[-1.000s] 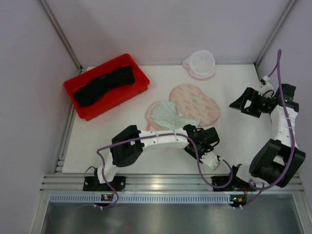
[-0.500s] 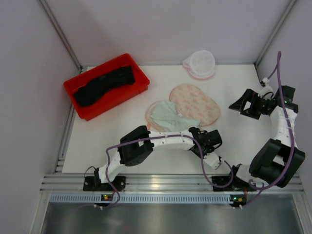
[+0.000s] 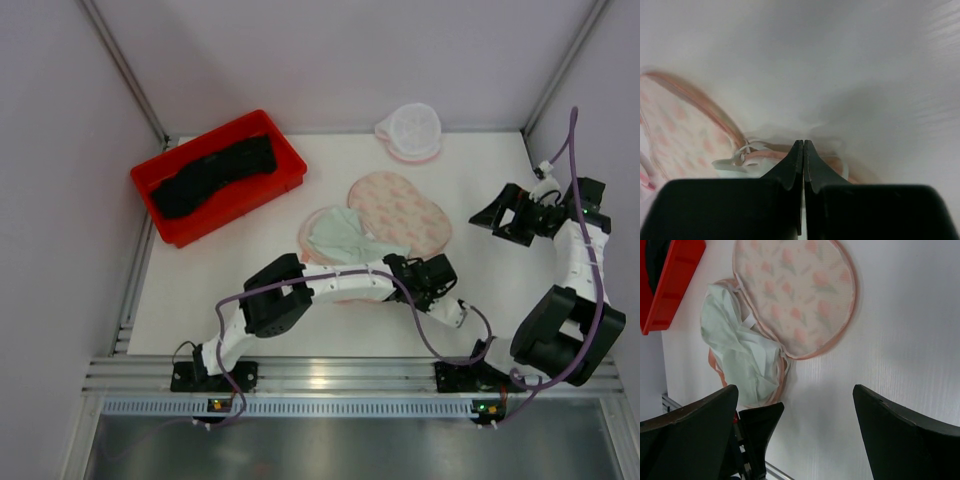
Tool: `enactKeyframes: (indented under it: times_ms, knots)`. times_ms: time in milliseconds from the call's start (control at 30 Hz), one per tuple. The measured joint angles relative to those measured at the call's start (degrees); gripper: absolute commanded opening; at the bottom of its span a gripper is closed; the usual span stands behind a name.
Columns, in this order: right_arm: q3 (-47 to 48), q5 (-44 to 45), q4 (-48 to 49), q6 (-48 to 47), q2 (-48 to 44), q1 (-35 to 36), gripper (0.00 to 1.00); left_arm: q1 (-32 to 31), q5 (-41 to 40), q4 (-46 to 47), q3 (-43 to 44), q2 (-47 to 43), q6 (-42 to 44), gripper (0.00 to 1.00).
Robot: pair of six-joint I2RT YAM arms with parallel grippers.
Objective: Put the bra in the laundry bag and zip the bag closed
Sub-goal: Adjust the bra in the laundry bag.
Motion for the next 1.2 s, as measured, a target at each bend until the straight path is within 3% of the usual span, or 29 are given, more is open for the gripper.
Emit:
enactKeyframes:
  times_ms: [67,133,233,333,667,1067,1200]
  knots:
    - [-0.02,-0.04,0.00,0.07,0.00,0.00,0.99,0.90,0.13,0.48,-0.04,-0.35,-1.36,0.01]
    - [-0.02,-0.04,0.00,0.07,0.00,0.00,0.99,1.86,0.55,1.14,-0.85,-1.42,-1.44,0.18]
    - [-0.02,-0.04,0.02,0.11,0.00,0.00,0.99,2.84,2.38,-0.44,-3.50,-4.66,-0.26,0.35]
    - [-0.07,-0.04,0.02,0.11,-0.02,0.00,0.99,2.62,5.53,-3.58,-3.72,-6.75,0.52,0.39]
    - [-1.16,-0.04,0.39,0.13,-0.46,0.00,0.99,1.84,12.81,-6.97,-5.11,-8.92,1.95,0.38]
    - [-1.88,-0.07,0.44,0.13,-1.18,0.00,0.99,1.36,9.64,-7.41,-4.31,-4.24,4.90,0.37]
    - [-1.88,-0.31,0.42,0.13,-1.18,0.00,0.99,1.38,7.85,-7.48,-4.31,-2.71,5.20,0.26]
